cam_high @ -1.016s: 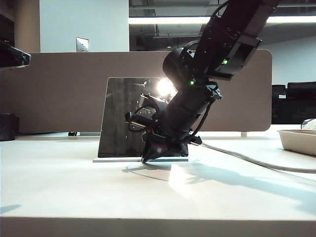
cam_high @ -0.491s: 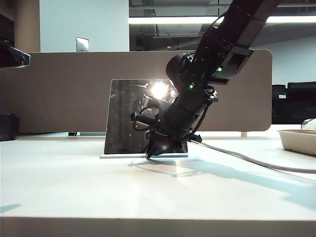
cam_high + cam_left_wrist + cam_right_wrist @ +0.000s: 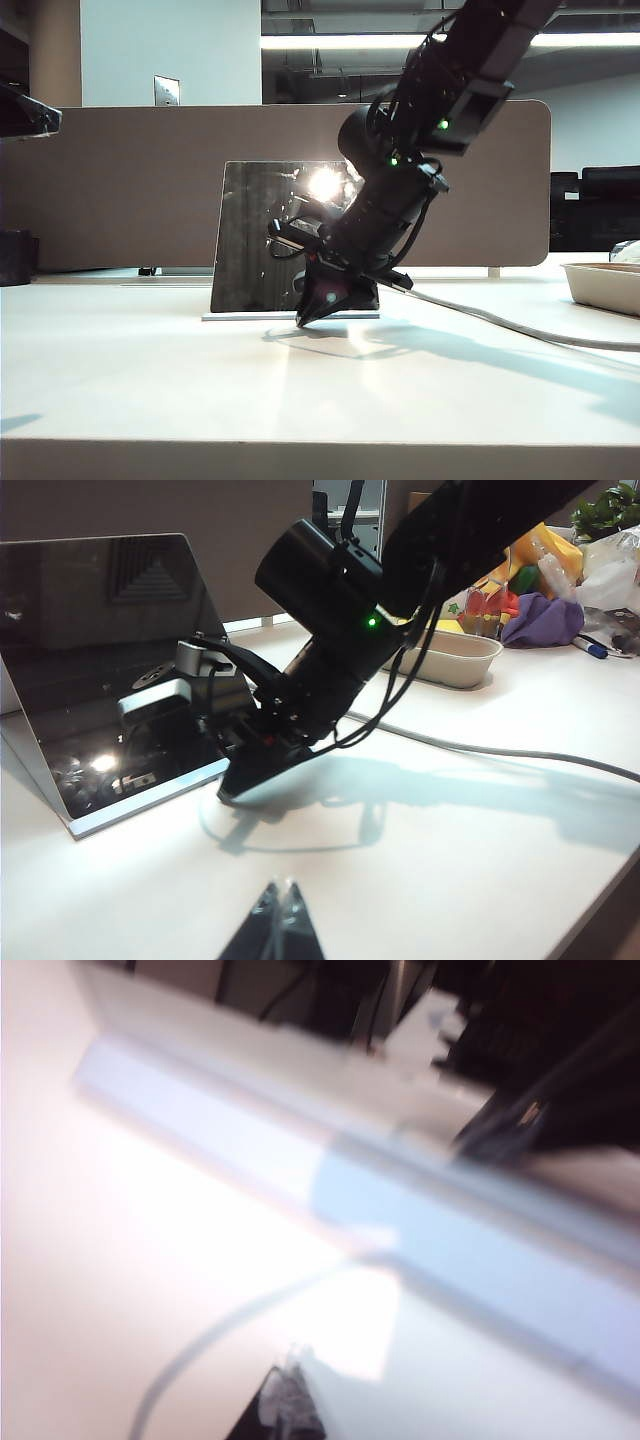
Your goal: Push the base of the mirror on the table to move it forward for a short distance.
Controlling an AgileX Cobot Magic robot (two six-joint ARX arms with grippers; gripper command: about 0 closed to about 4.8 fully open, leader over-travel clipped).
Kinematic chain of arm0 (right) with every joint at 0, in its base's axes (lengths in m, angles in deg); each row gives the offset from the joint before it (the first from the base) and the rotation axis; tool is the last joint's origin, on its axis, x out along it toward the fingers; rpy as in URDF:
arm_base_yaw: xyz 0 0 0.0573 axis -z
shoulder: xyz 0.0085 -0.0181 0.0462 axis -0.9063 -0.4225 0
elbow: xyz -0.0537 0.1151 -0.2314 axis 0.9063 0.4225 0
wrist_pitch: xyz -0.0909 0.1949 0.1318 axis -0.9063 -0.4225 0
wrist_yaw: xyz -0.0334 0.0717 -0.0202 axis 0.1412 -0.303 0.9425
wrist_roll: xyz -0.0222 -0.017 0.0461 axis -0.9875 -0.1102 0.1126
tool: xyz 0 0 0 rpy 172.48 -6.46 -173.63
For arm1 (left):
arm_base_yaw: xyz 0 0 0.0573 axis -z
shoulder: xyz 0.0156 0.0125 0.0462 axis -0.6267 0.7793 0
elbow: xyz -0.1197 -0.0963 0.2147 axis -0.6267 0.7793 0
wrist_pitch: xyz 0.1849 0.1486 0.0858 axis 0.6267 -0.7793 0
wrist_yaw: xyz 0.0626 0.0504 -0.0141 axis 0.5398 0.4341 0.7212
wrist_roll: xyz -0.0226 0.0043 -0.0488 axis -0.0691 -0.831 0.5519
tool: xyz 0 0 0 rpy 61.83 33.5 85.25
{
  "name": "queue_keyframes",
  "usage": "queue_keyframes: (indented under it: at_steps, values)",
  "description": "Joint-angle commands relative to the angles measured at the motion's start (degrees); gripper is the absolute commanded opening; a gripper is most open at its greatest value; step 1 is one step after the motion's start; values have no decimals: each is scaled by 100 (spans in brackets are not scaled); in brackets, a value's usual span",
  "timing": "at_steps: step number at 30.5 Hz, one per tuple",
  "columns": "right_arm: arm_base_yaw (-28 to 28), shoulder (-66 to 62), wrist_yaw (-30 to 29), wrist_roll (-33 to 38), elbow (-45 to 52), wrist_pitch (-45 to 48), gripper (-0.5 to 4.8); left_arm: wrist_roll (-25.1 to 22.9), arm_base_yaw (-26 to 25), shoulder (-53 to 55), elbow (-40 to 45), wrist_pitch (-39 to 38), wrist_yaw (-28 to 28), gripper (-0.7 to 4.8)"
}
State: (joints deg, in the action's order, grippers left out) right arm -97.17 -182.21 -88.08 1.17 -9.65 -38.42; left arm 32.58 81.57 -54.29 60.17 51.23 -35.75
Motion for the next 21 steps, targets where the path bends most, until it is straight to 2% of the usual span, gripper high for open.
queue_keyframes:
  at_steps: [1, 6, 9, 17, 21]
  values:
    - [-120, 444, -74, -155, 17, -293, -3, -24, -11, 2, -7, 50, -17, -1]
    - [-343, 1211, 221, -361, 17, -579, -3, -24, -367, 2, -7, 57, -37, -1]
    - [-446, 1659, 293, -354, 17, -717, -3, -24, -933, 2, -7, 48, -37, -1]
    - [-828, 2863, 560, -352, 17, -999, -3, -24, -2828, 2, -7, 52, -17, -1]
    - [-992, 3405, 901, -358, 17, -979, -3, -24, -3469, 2, -7, 52, -15, -1]
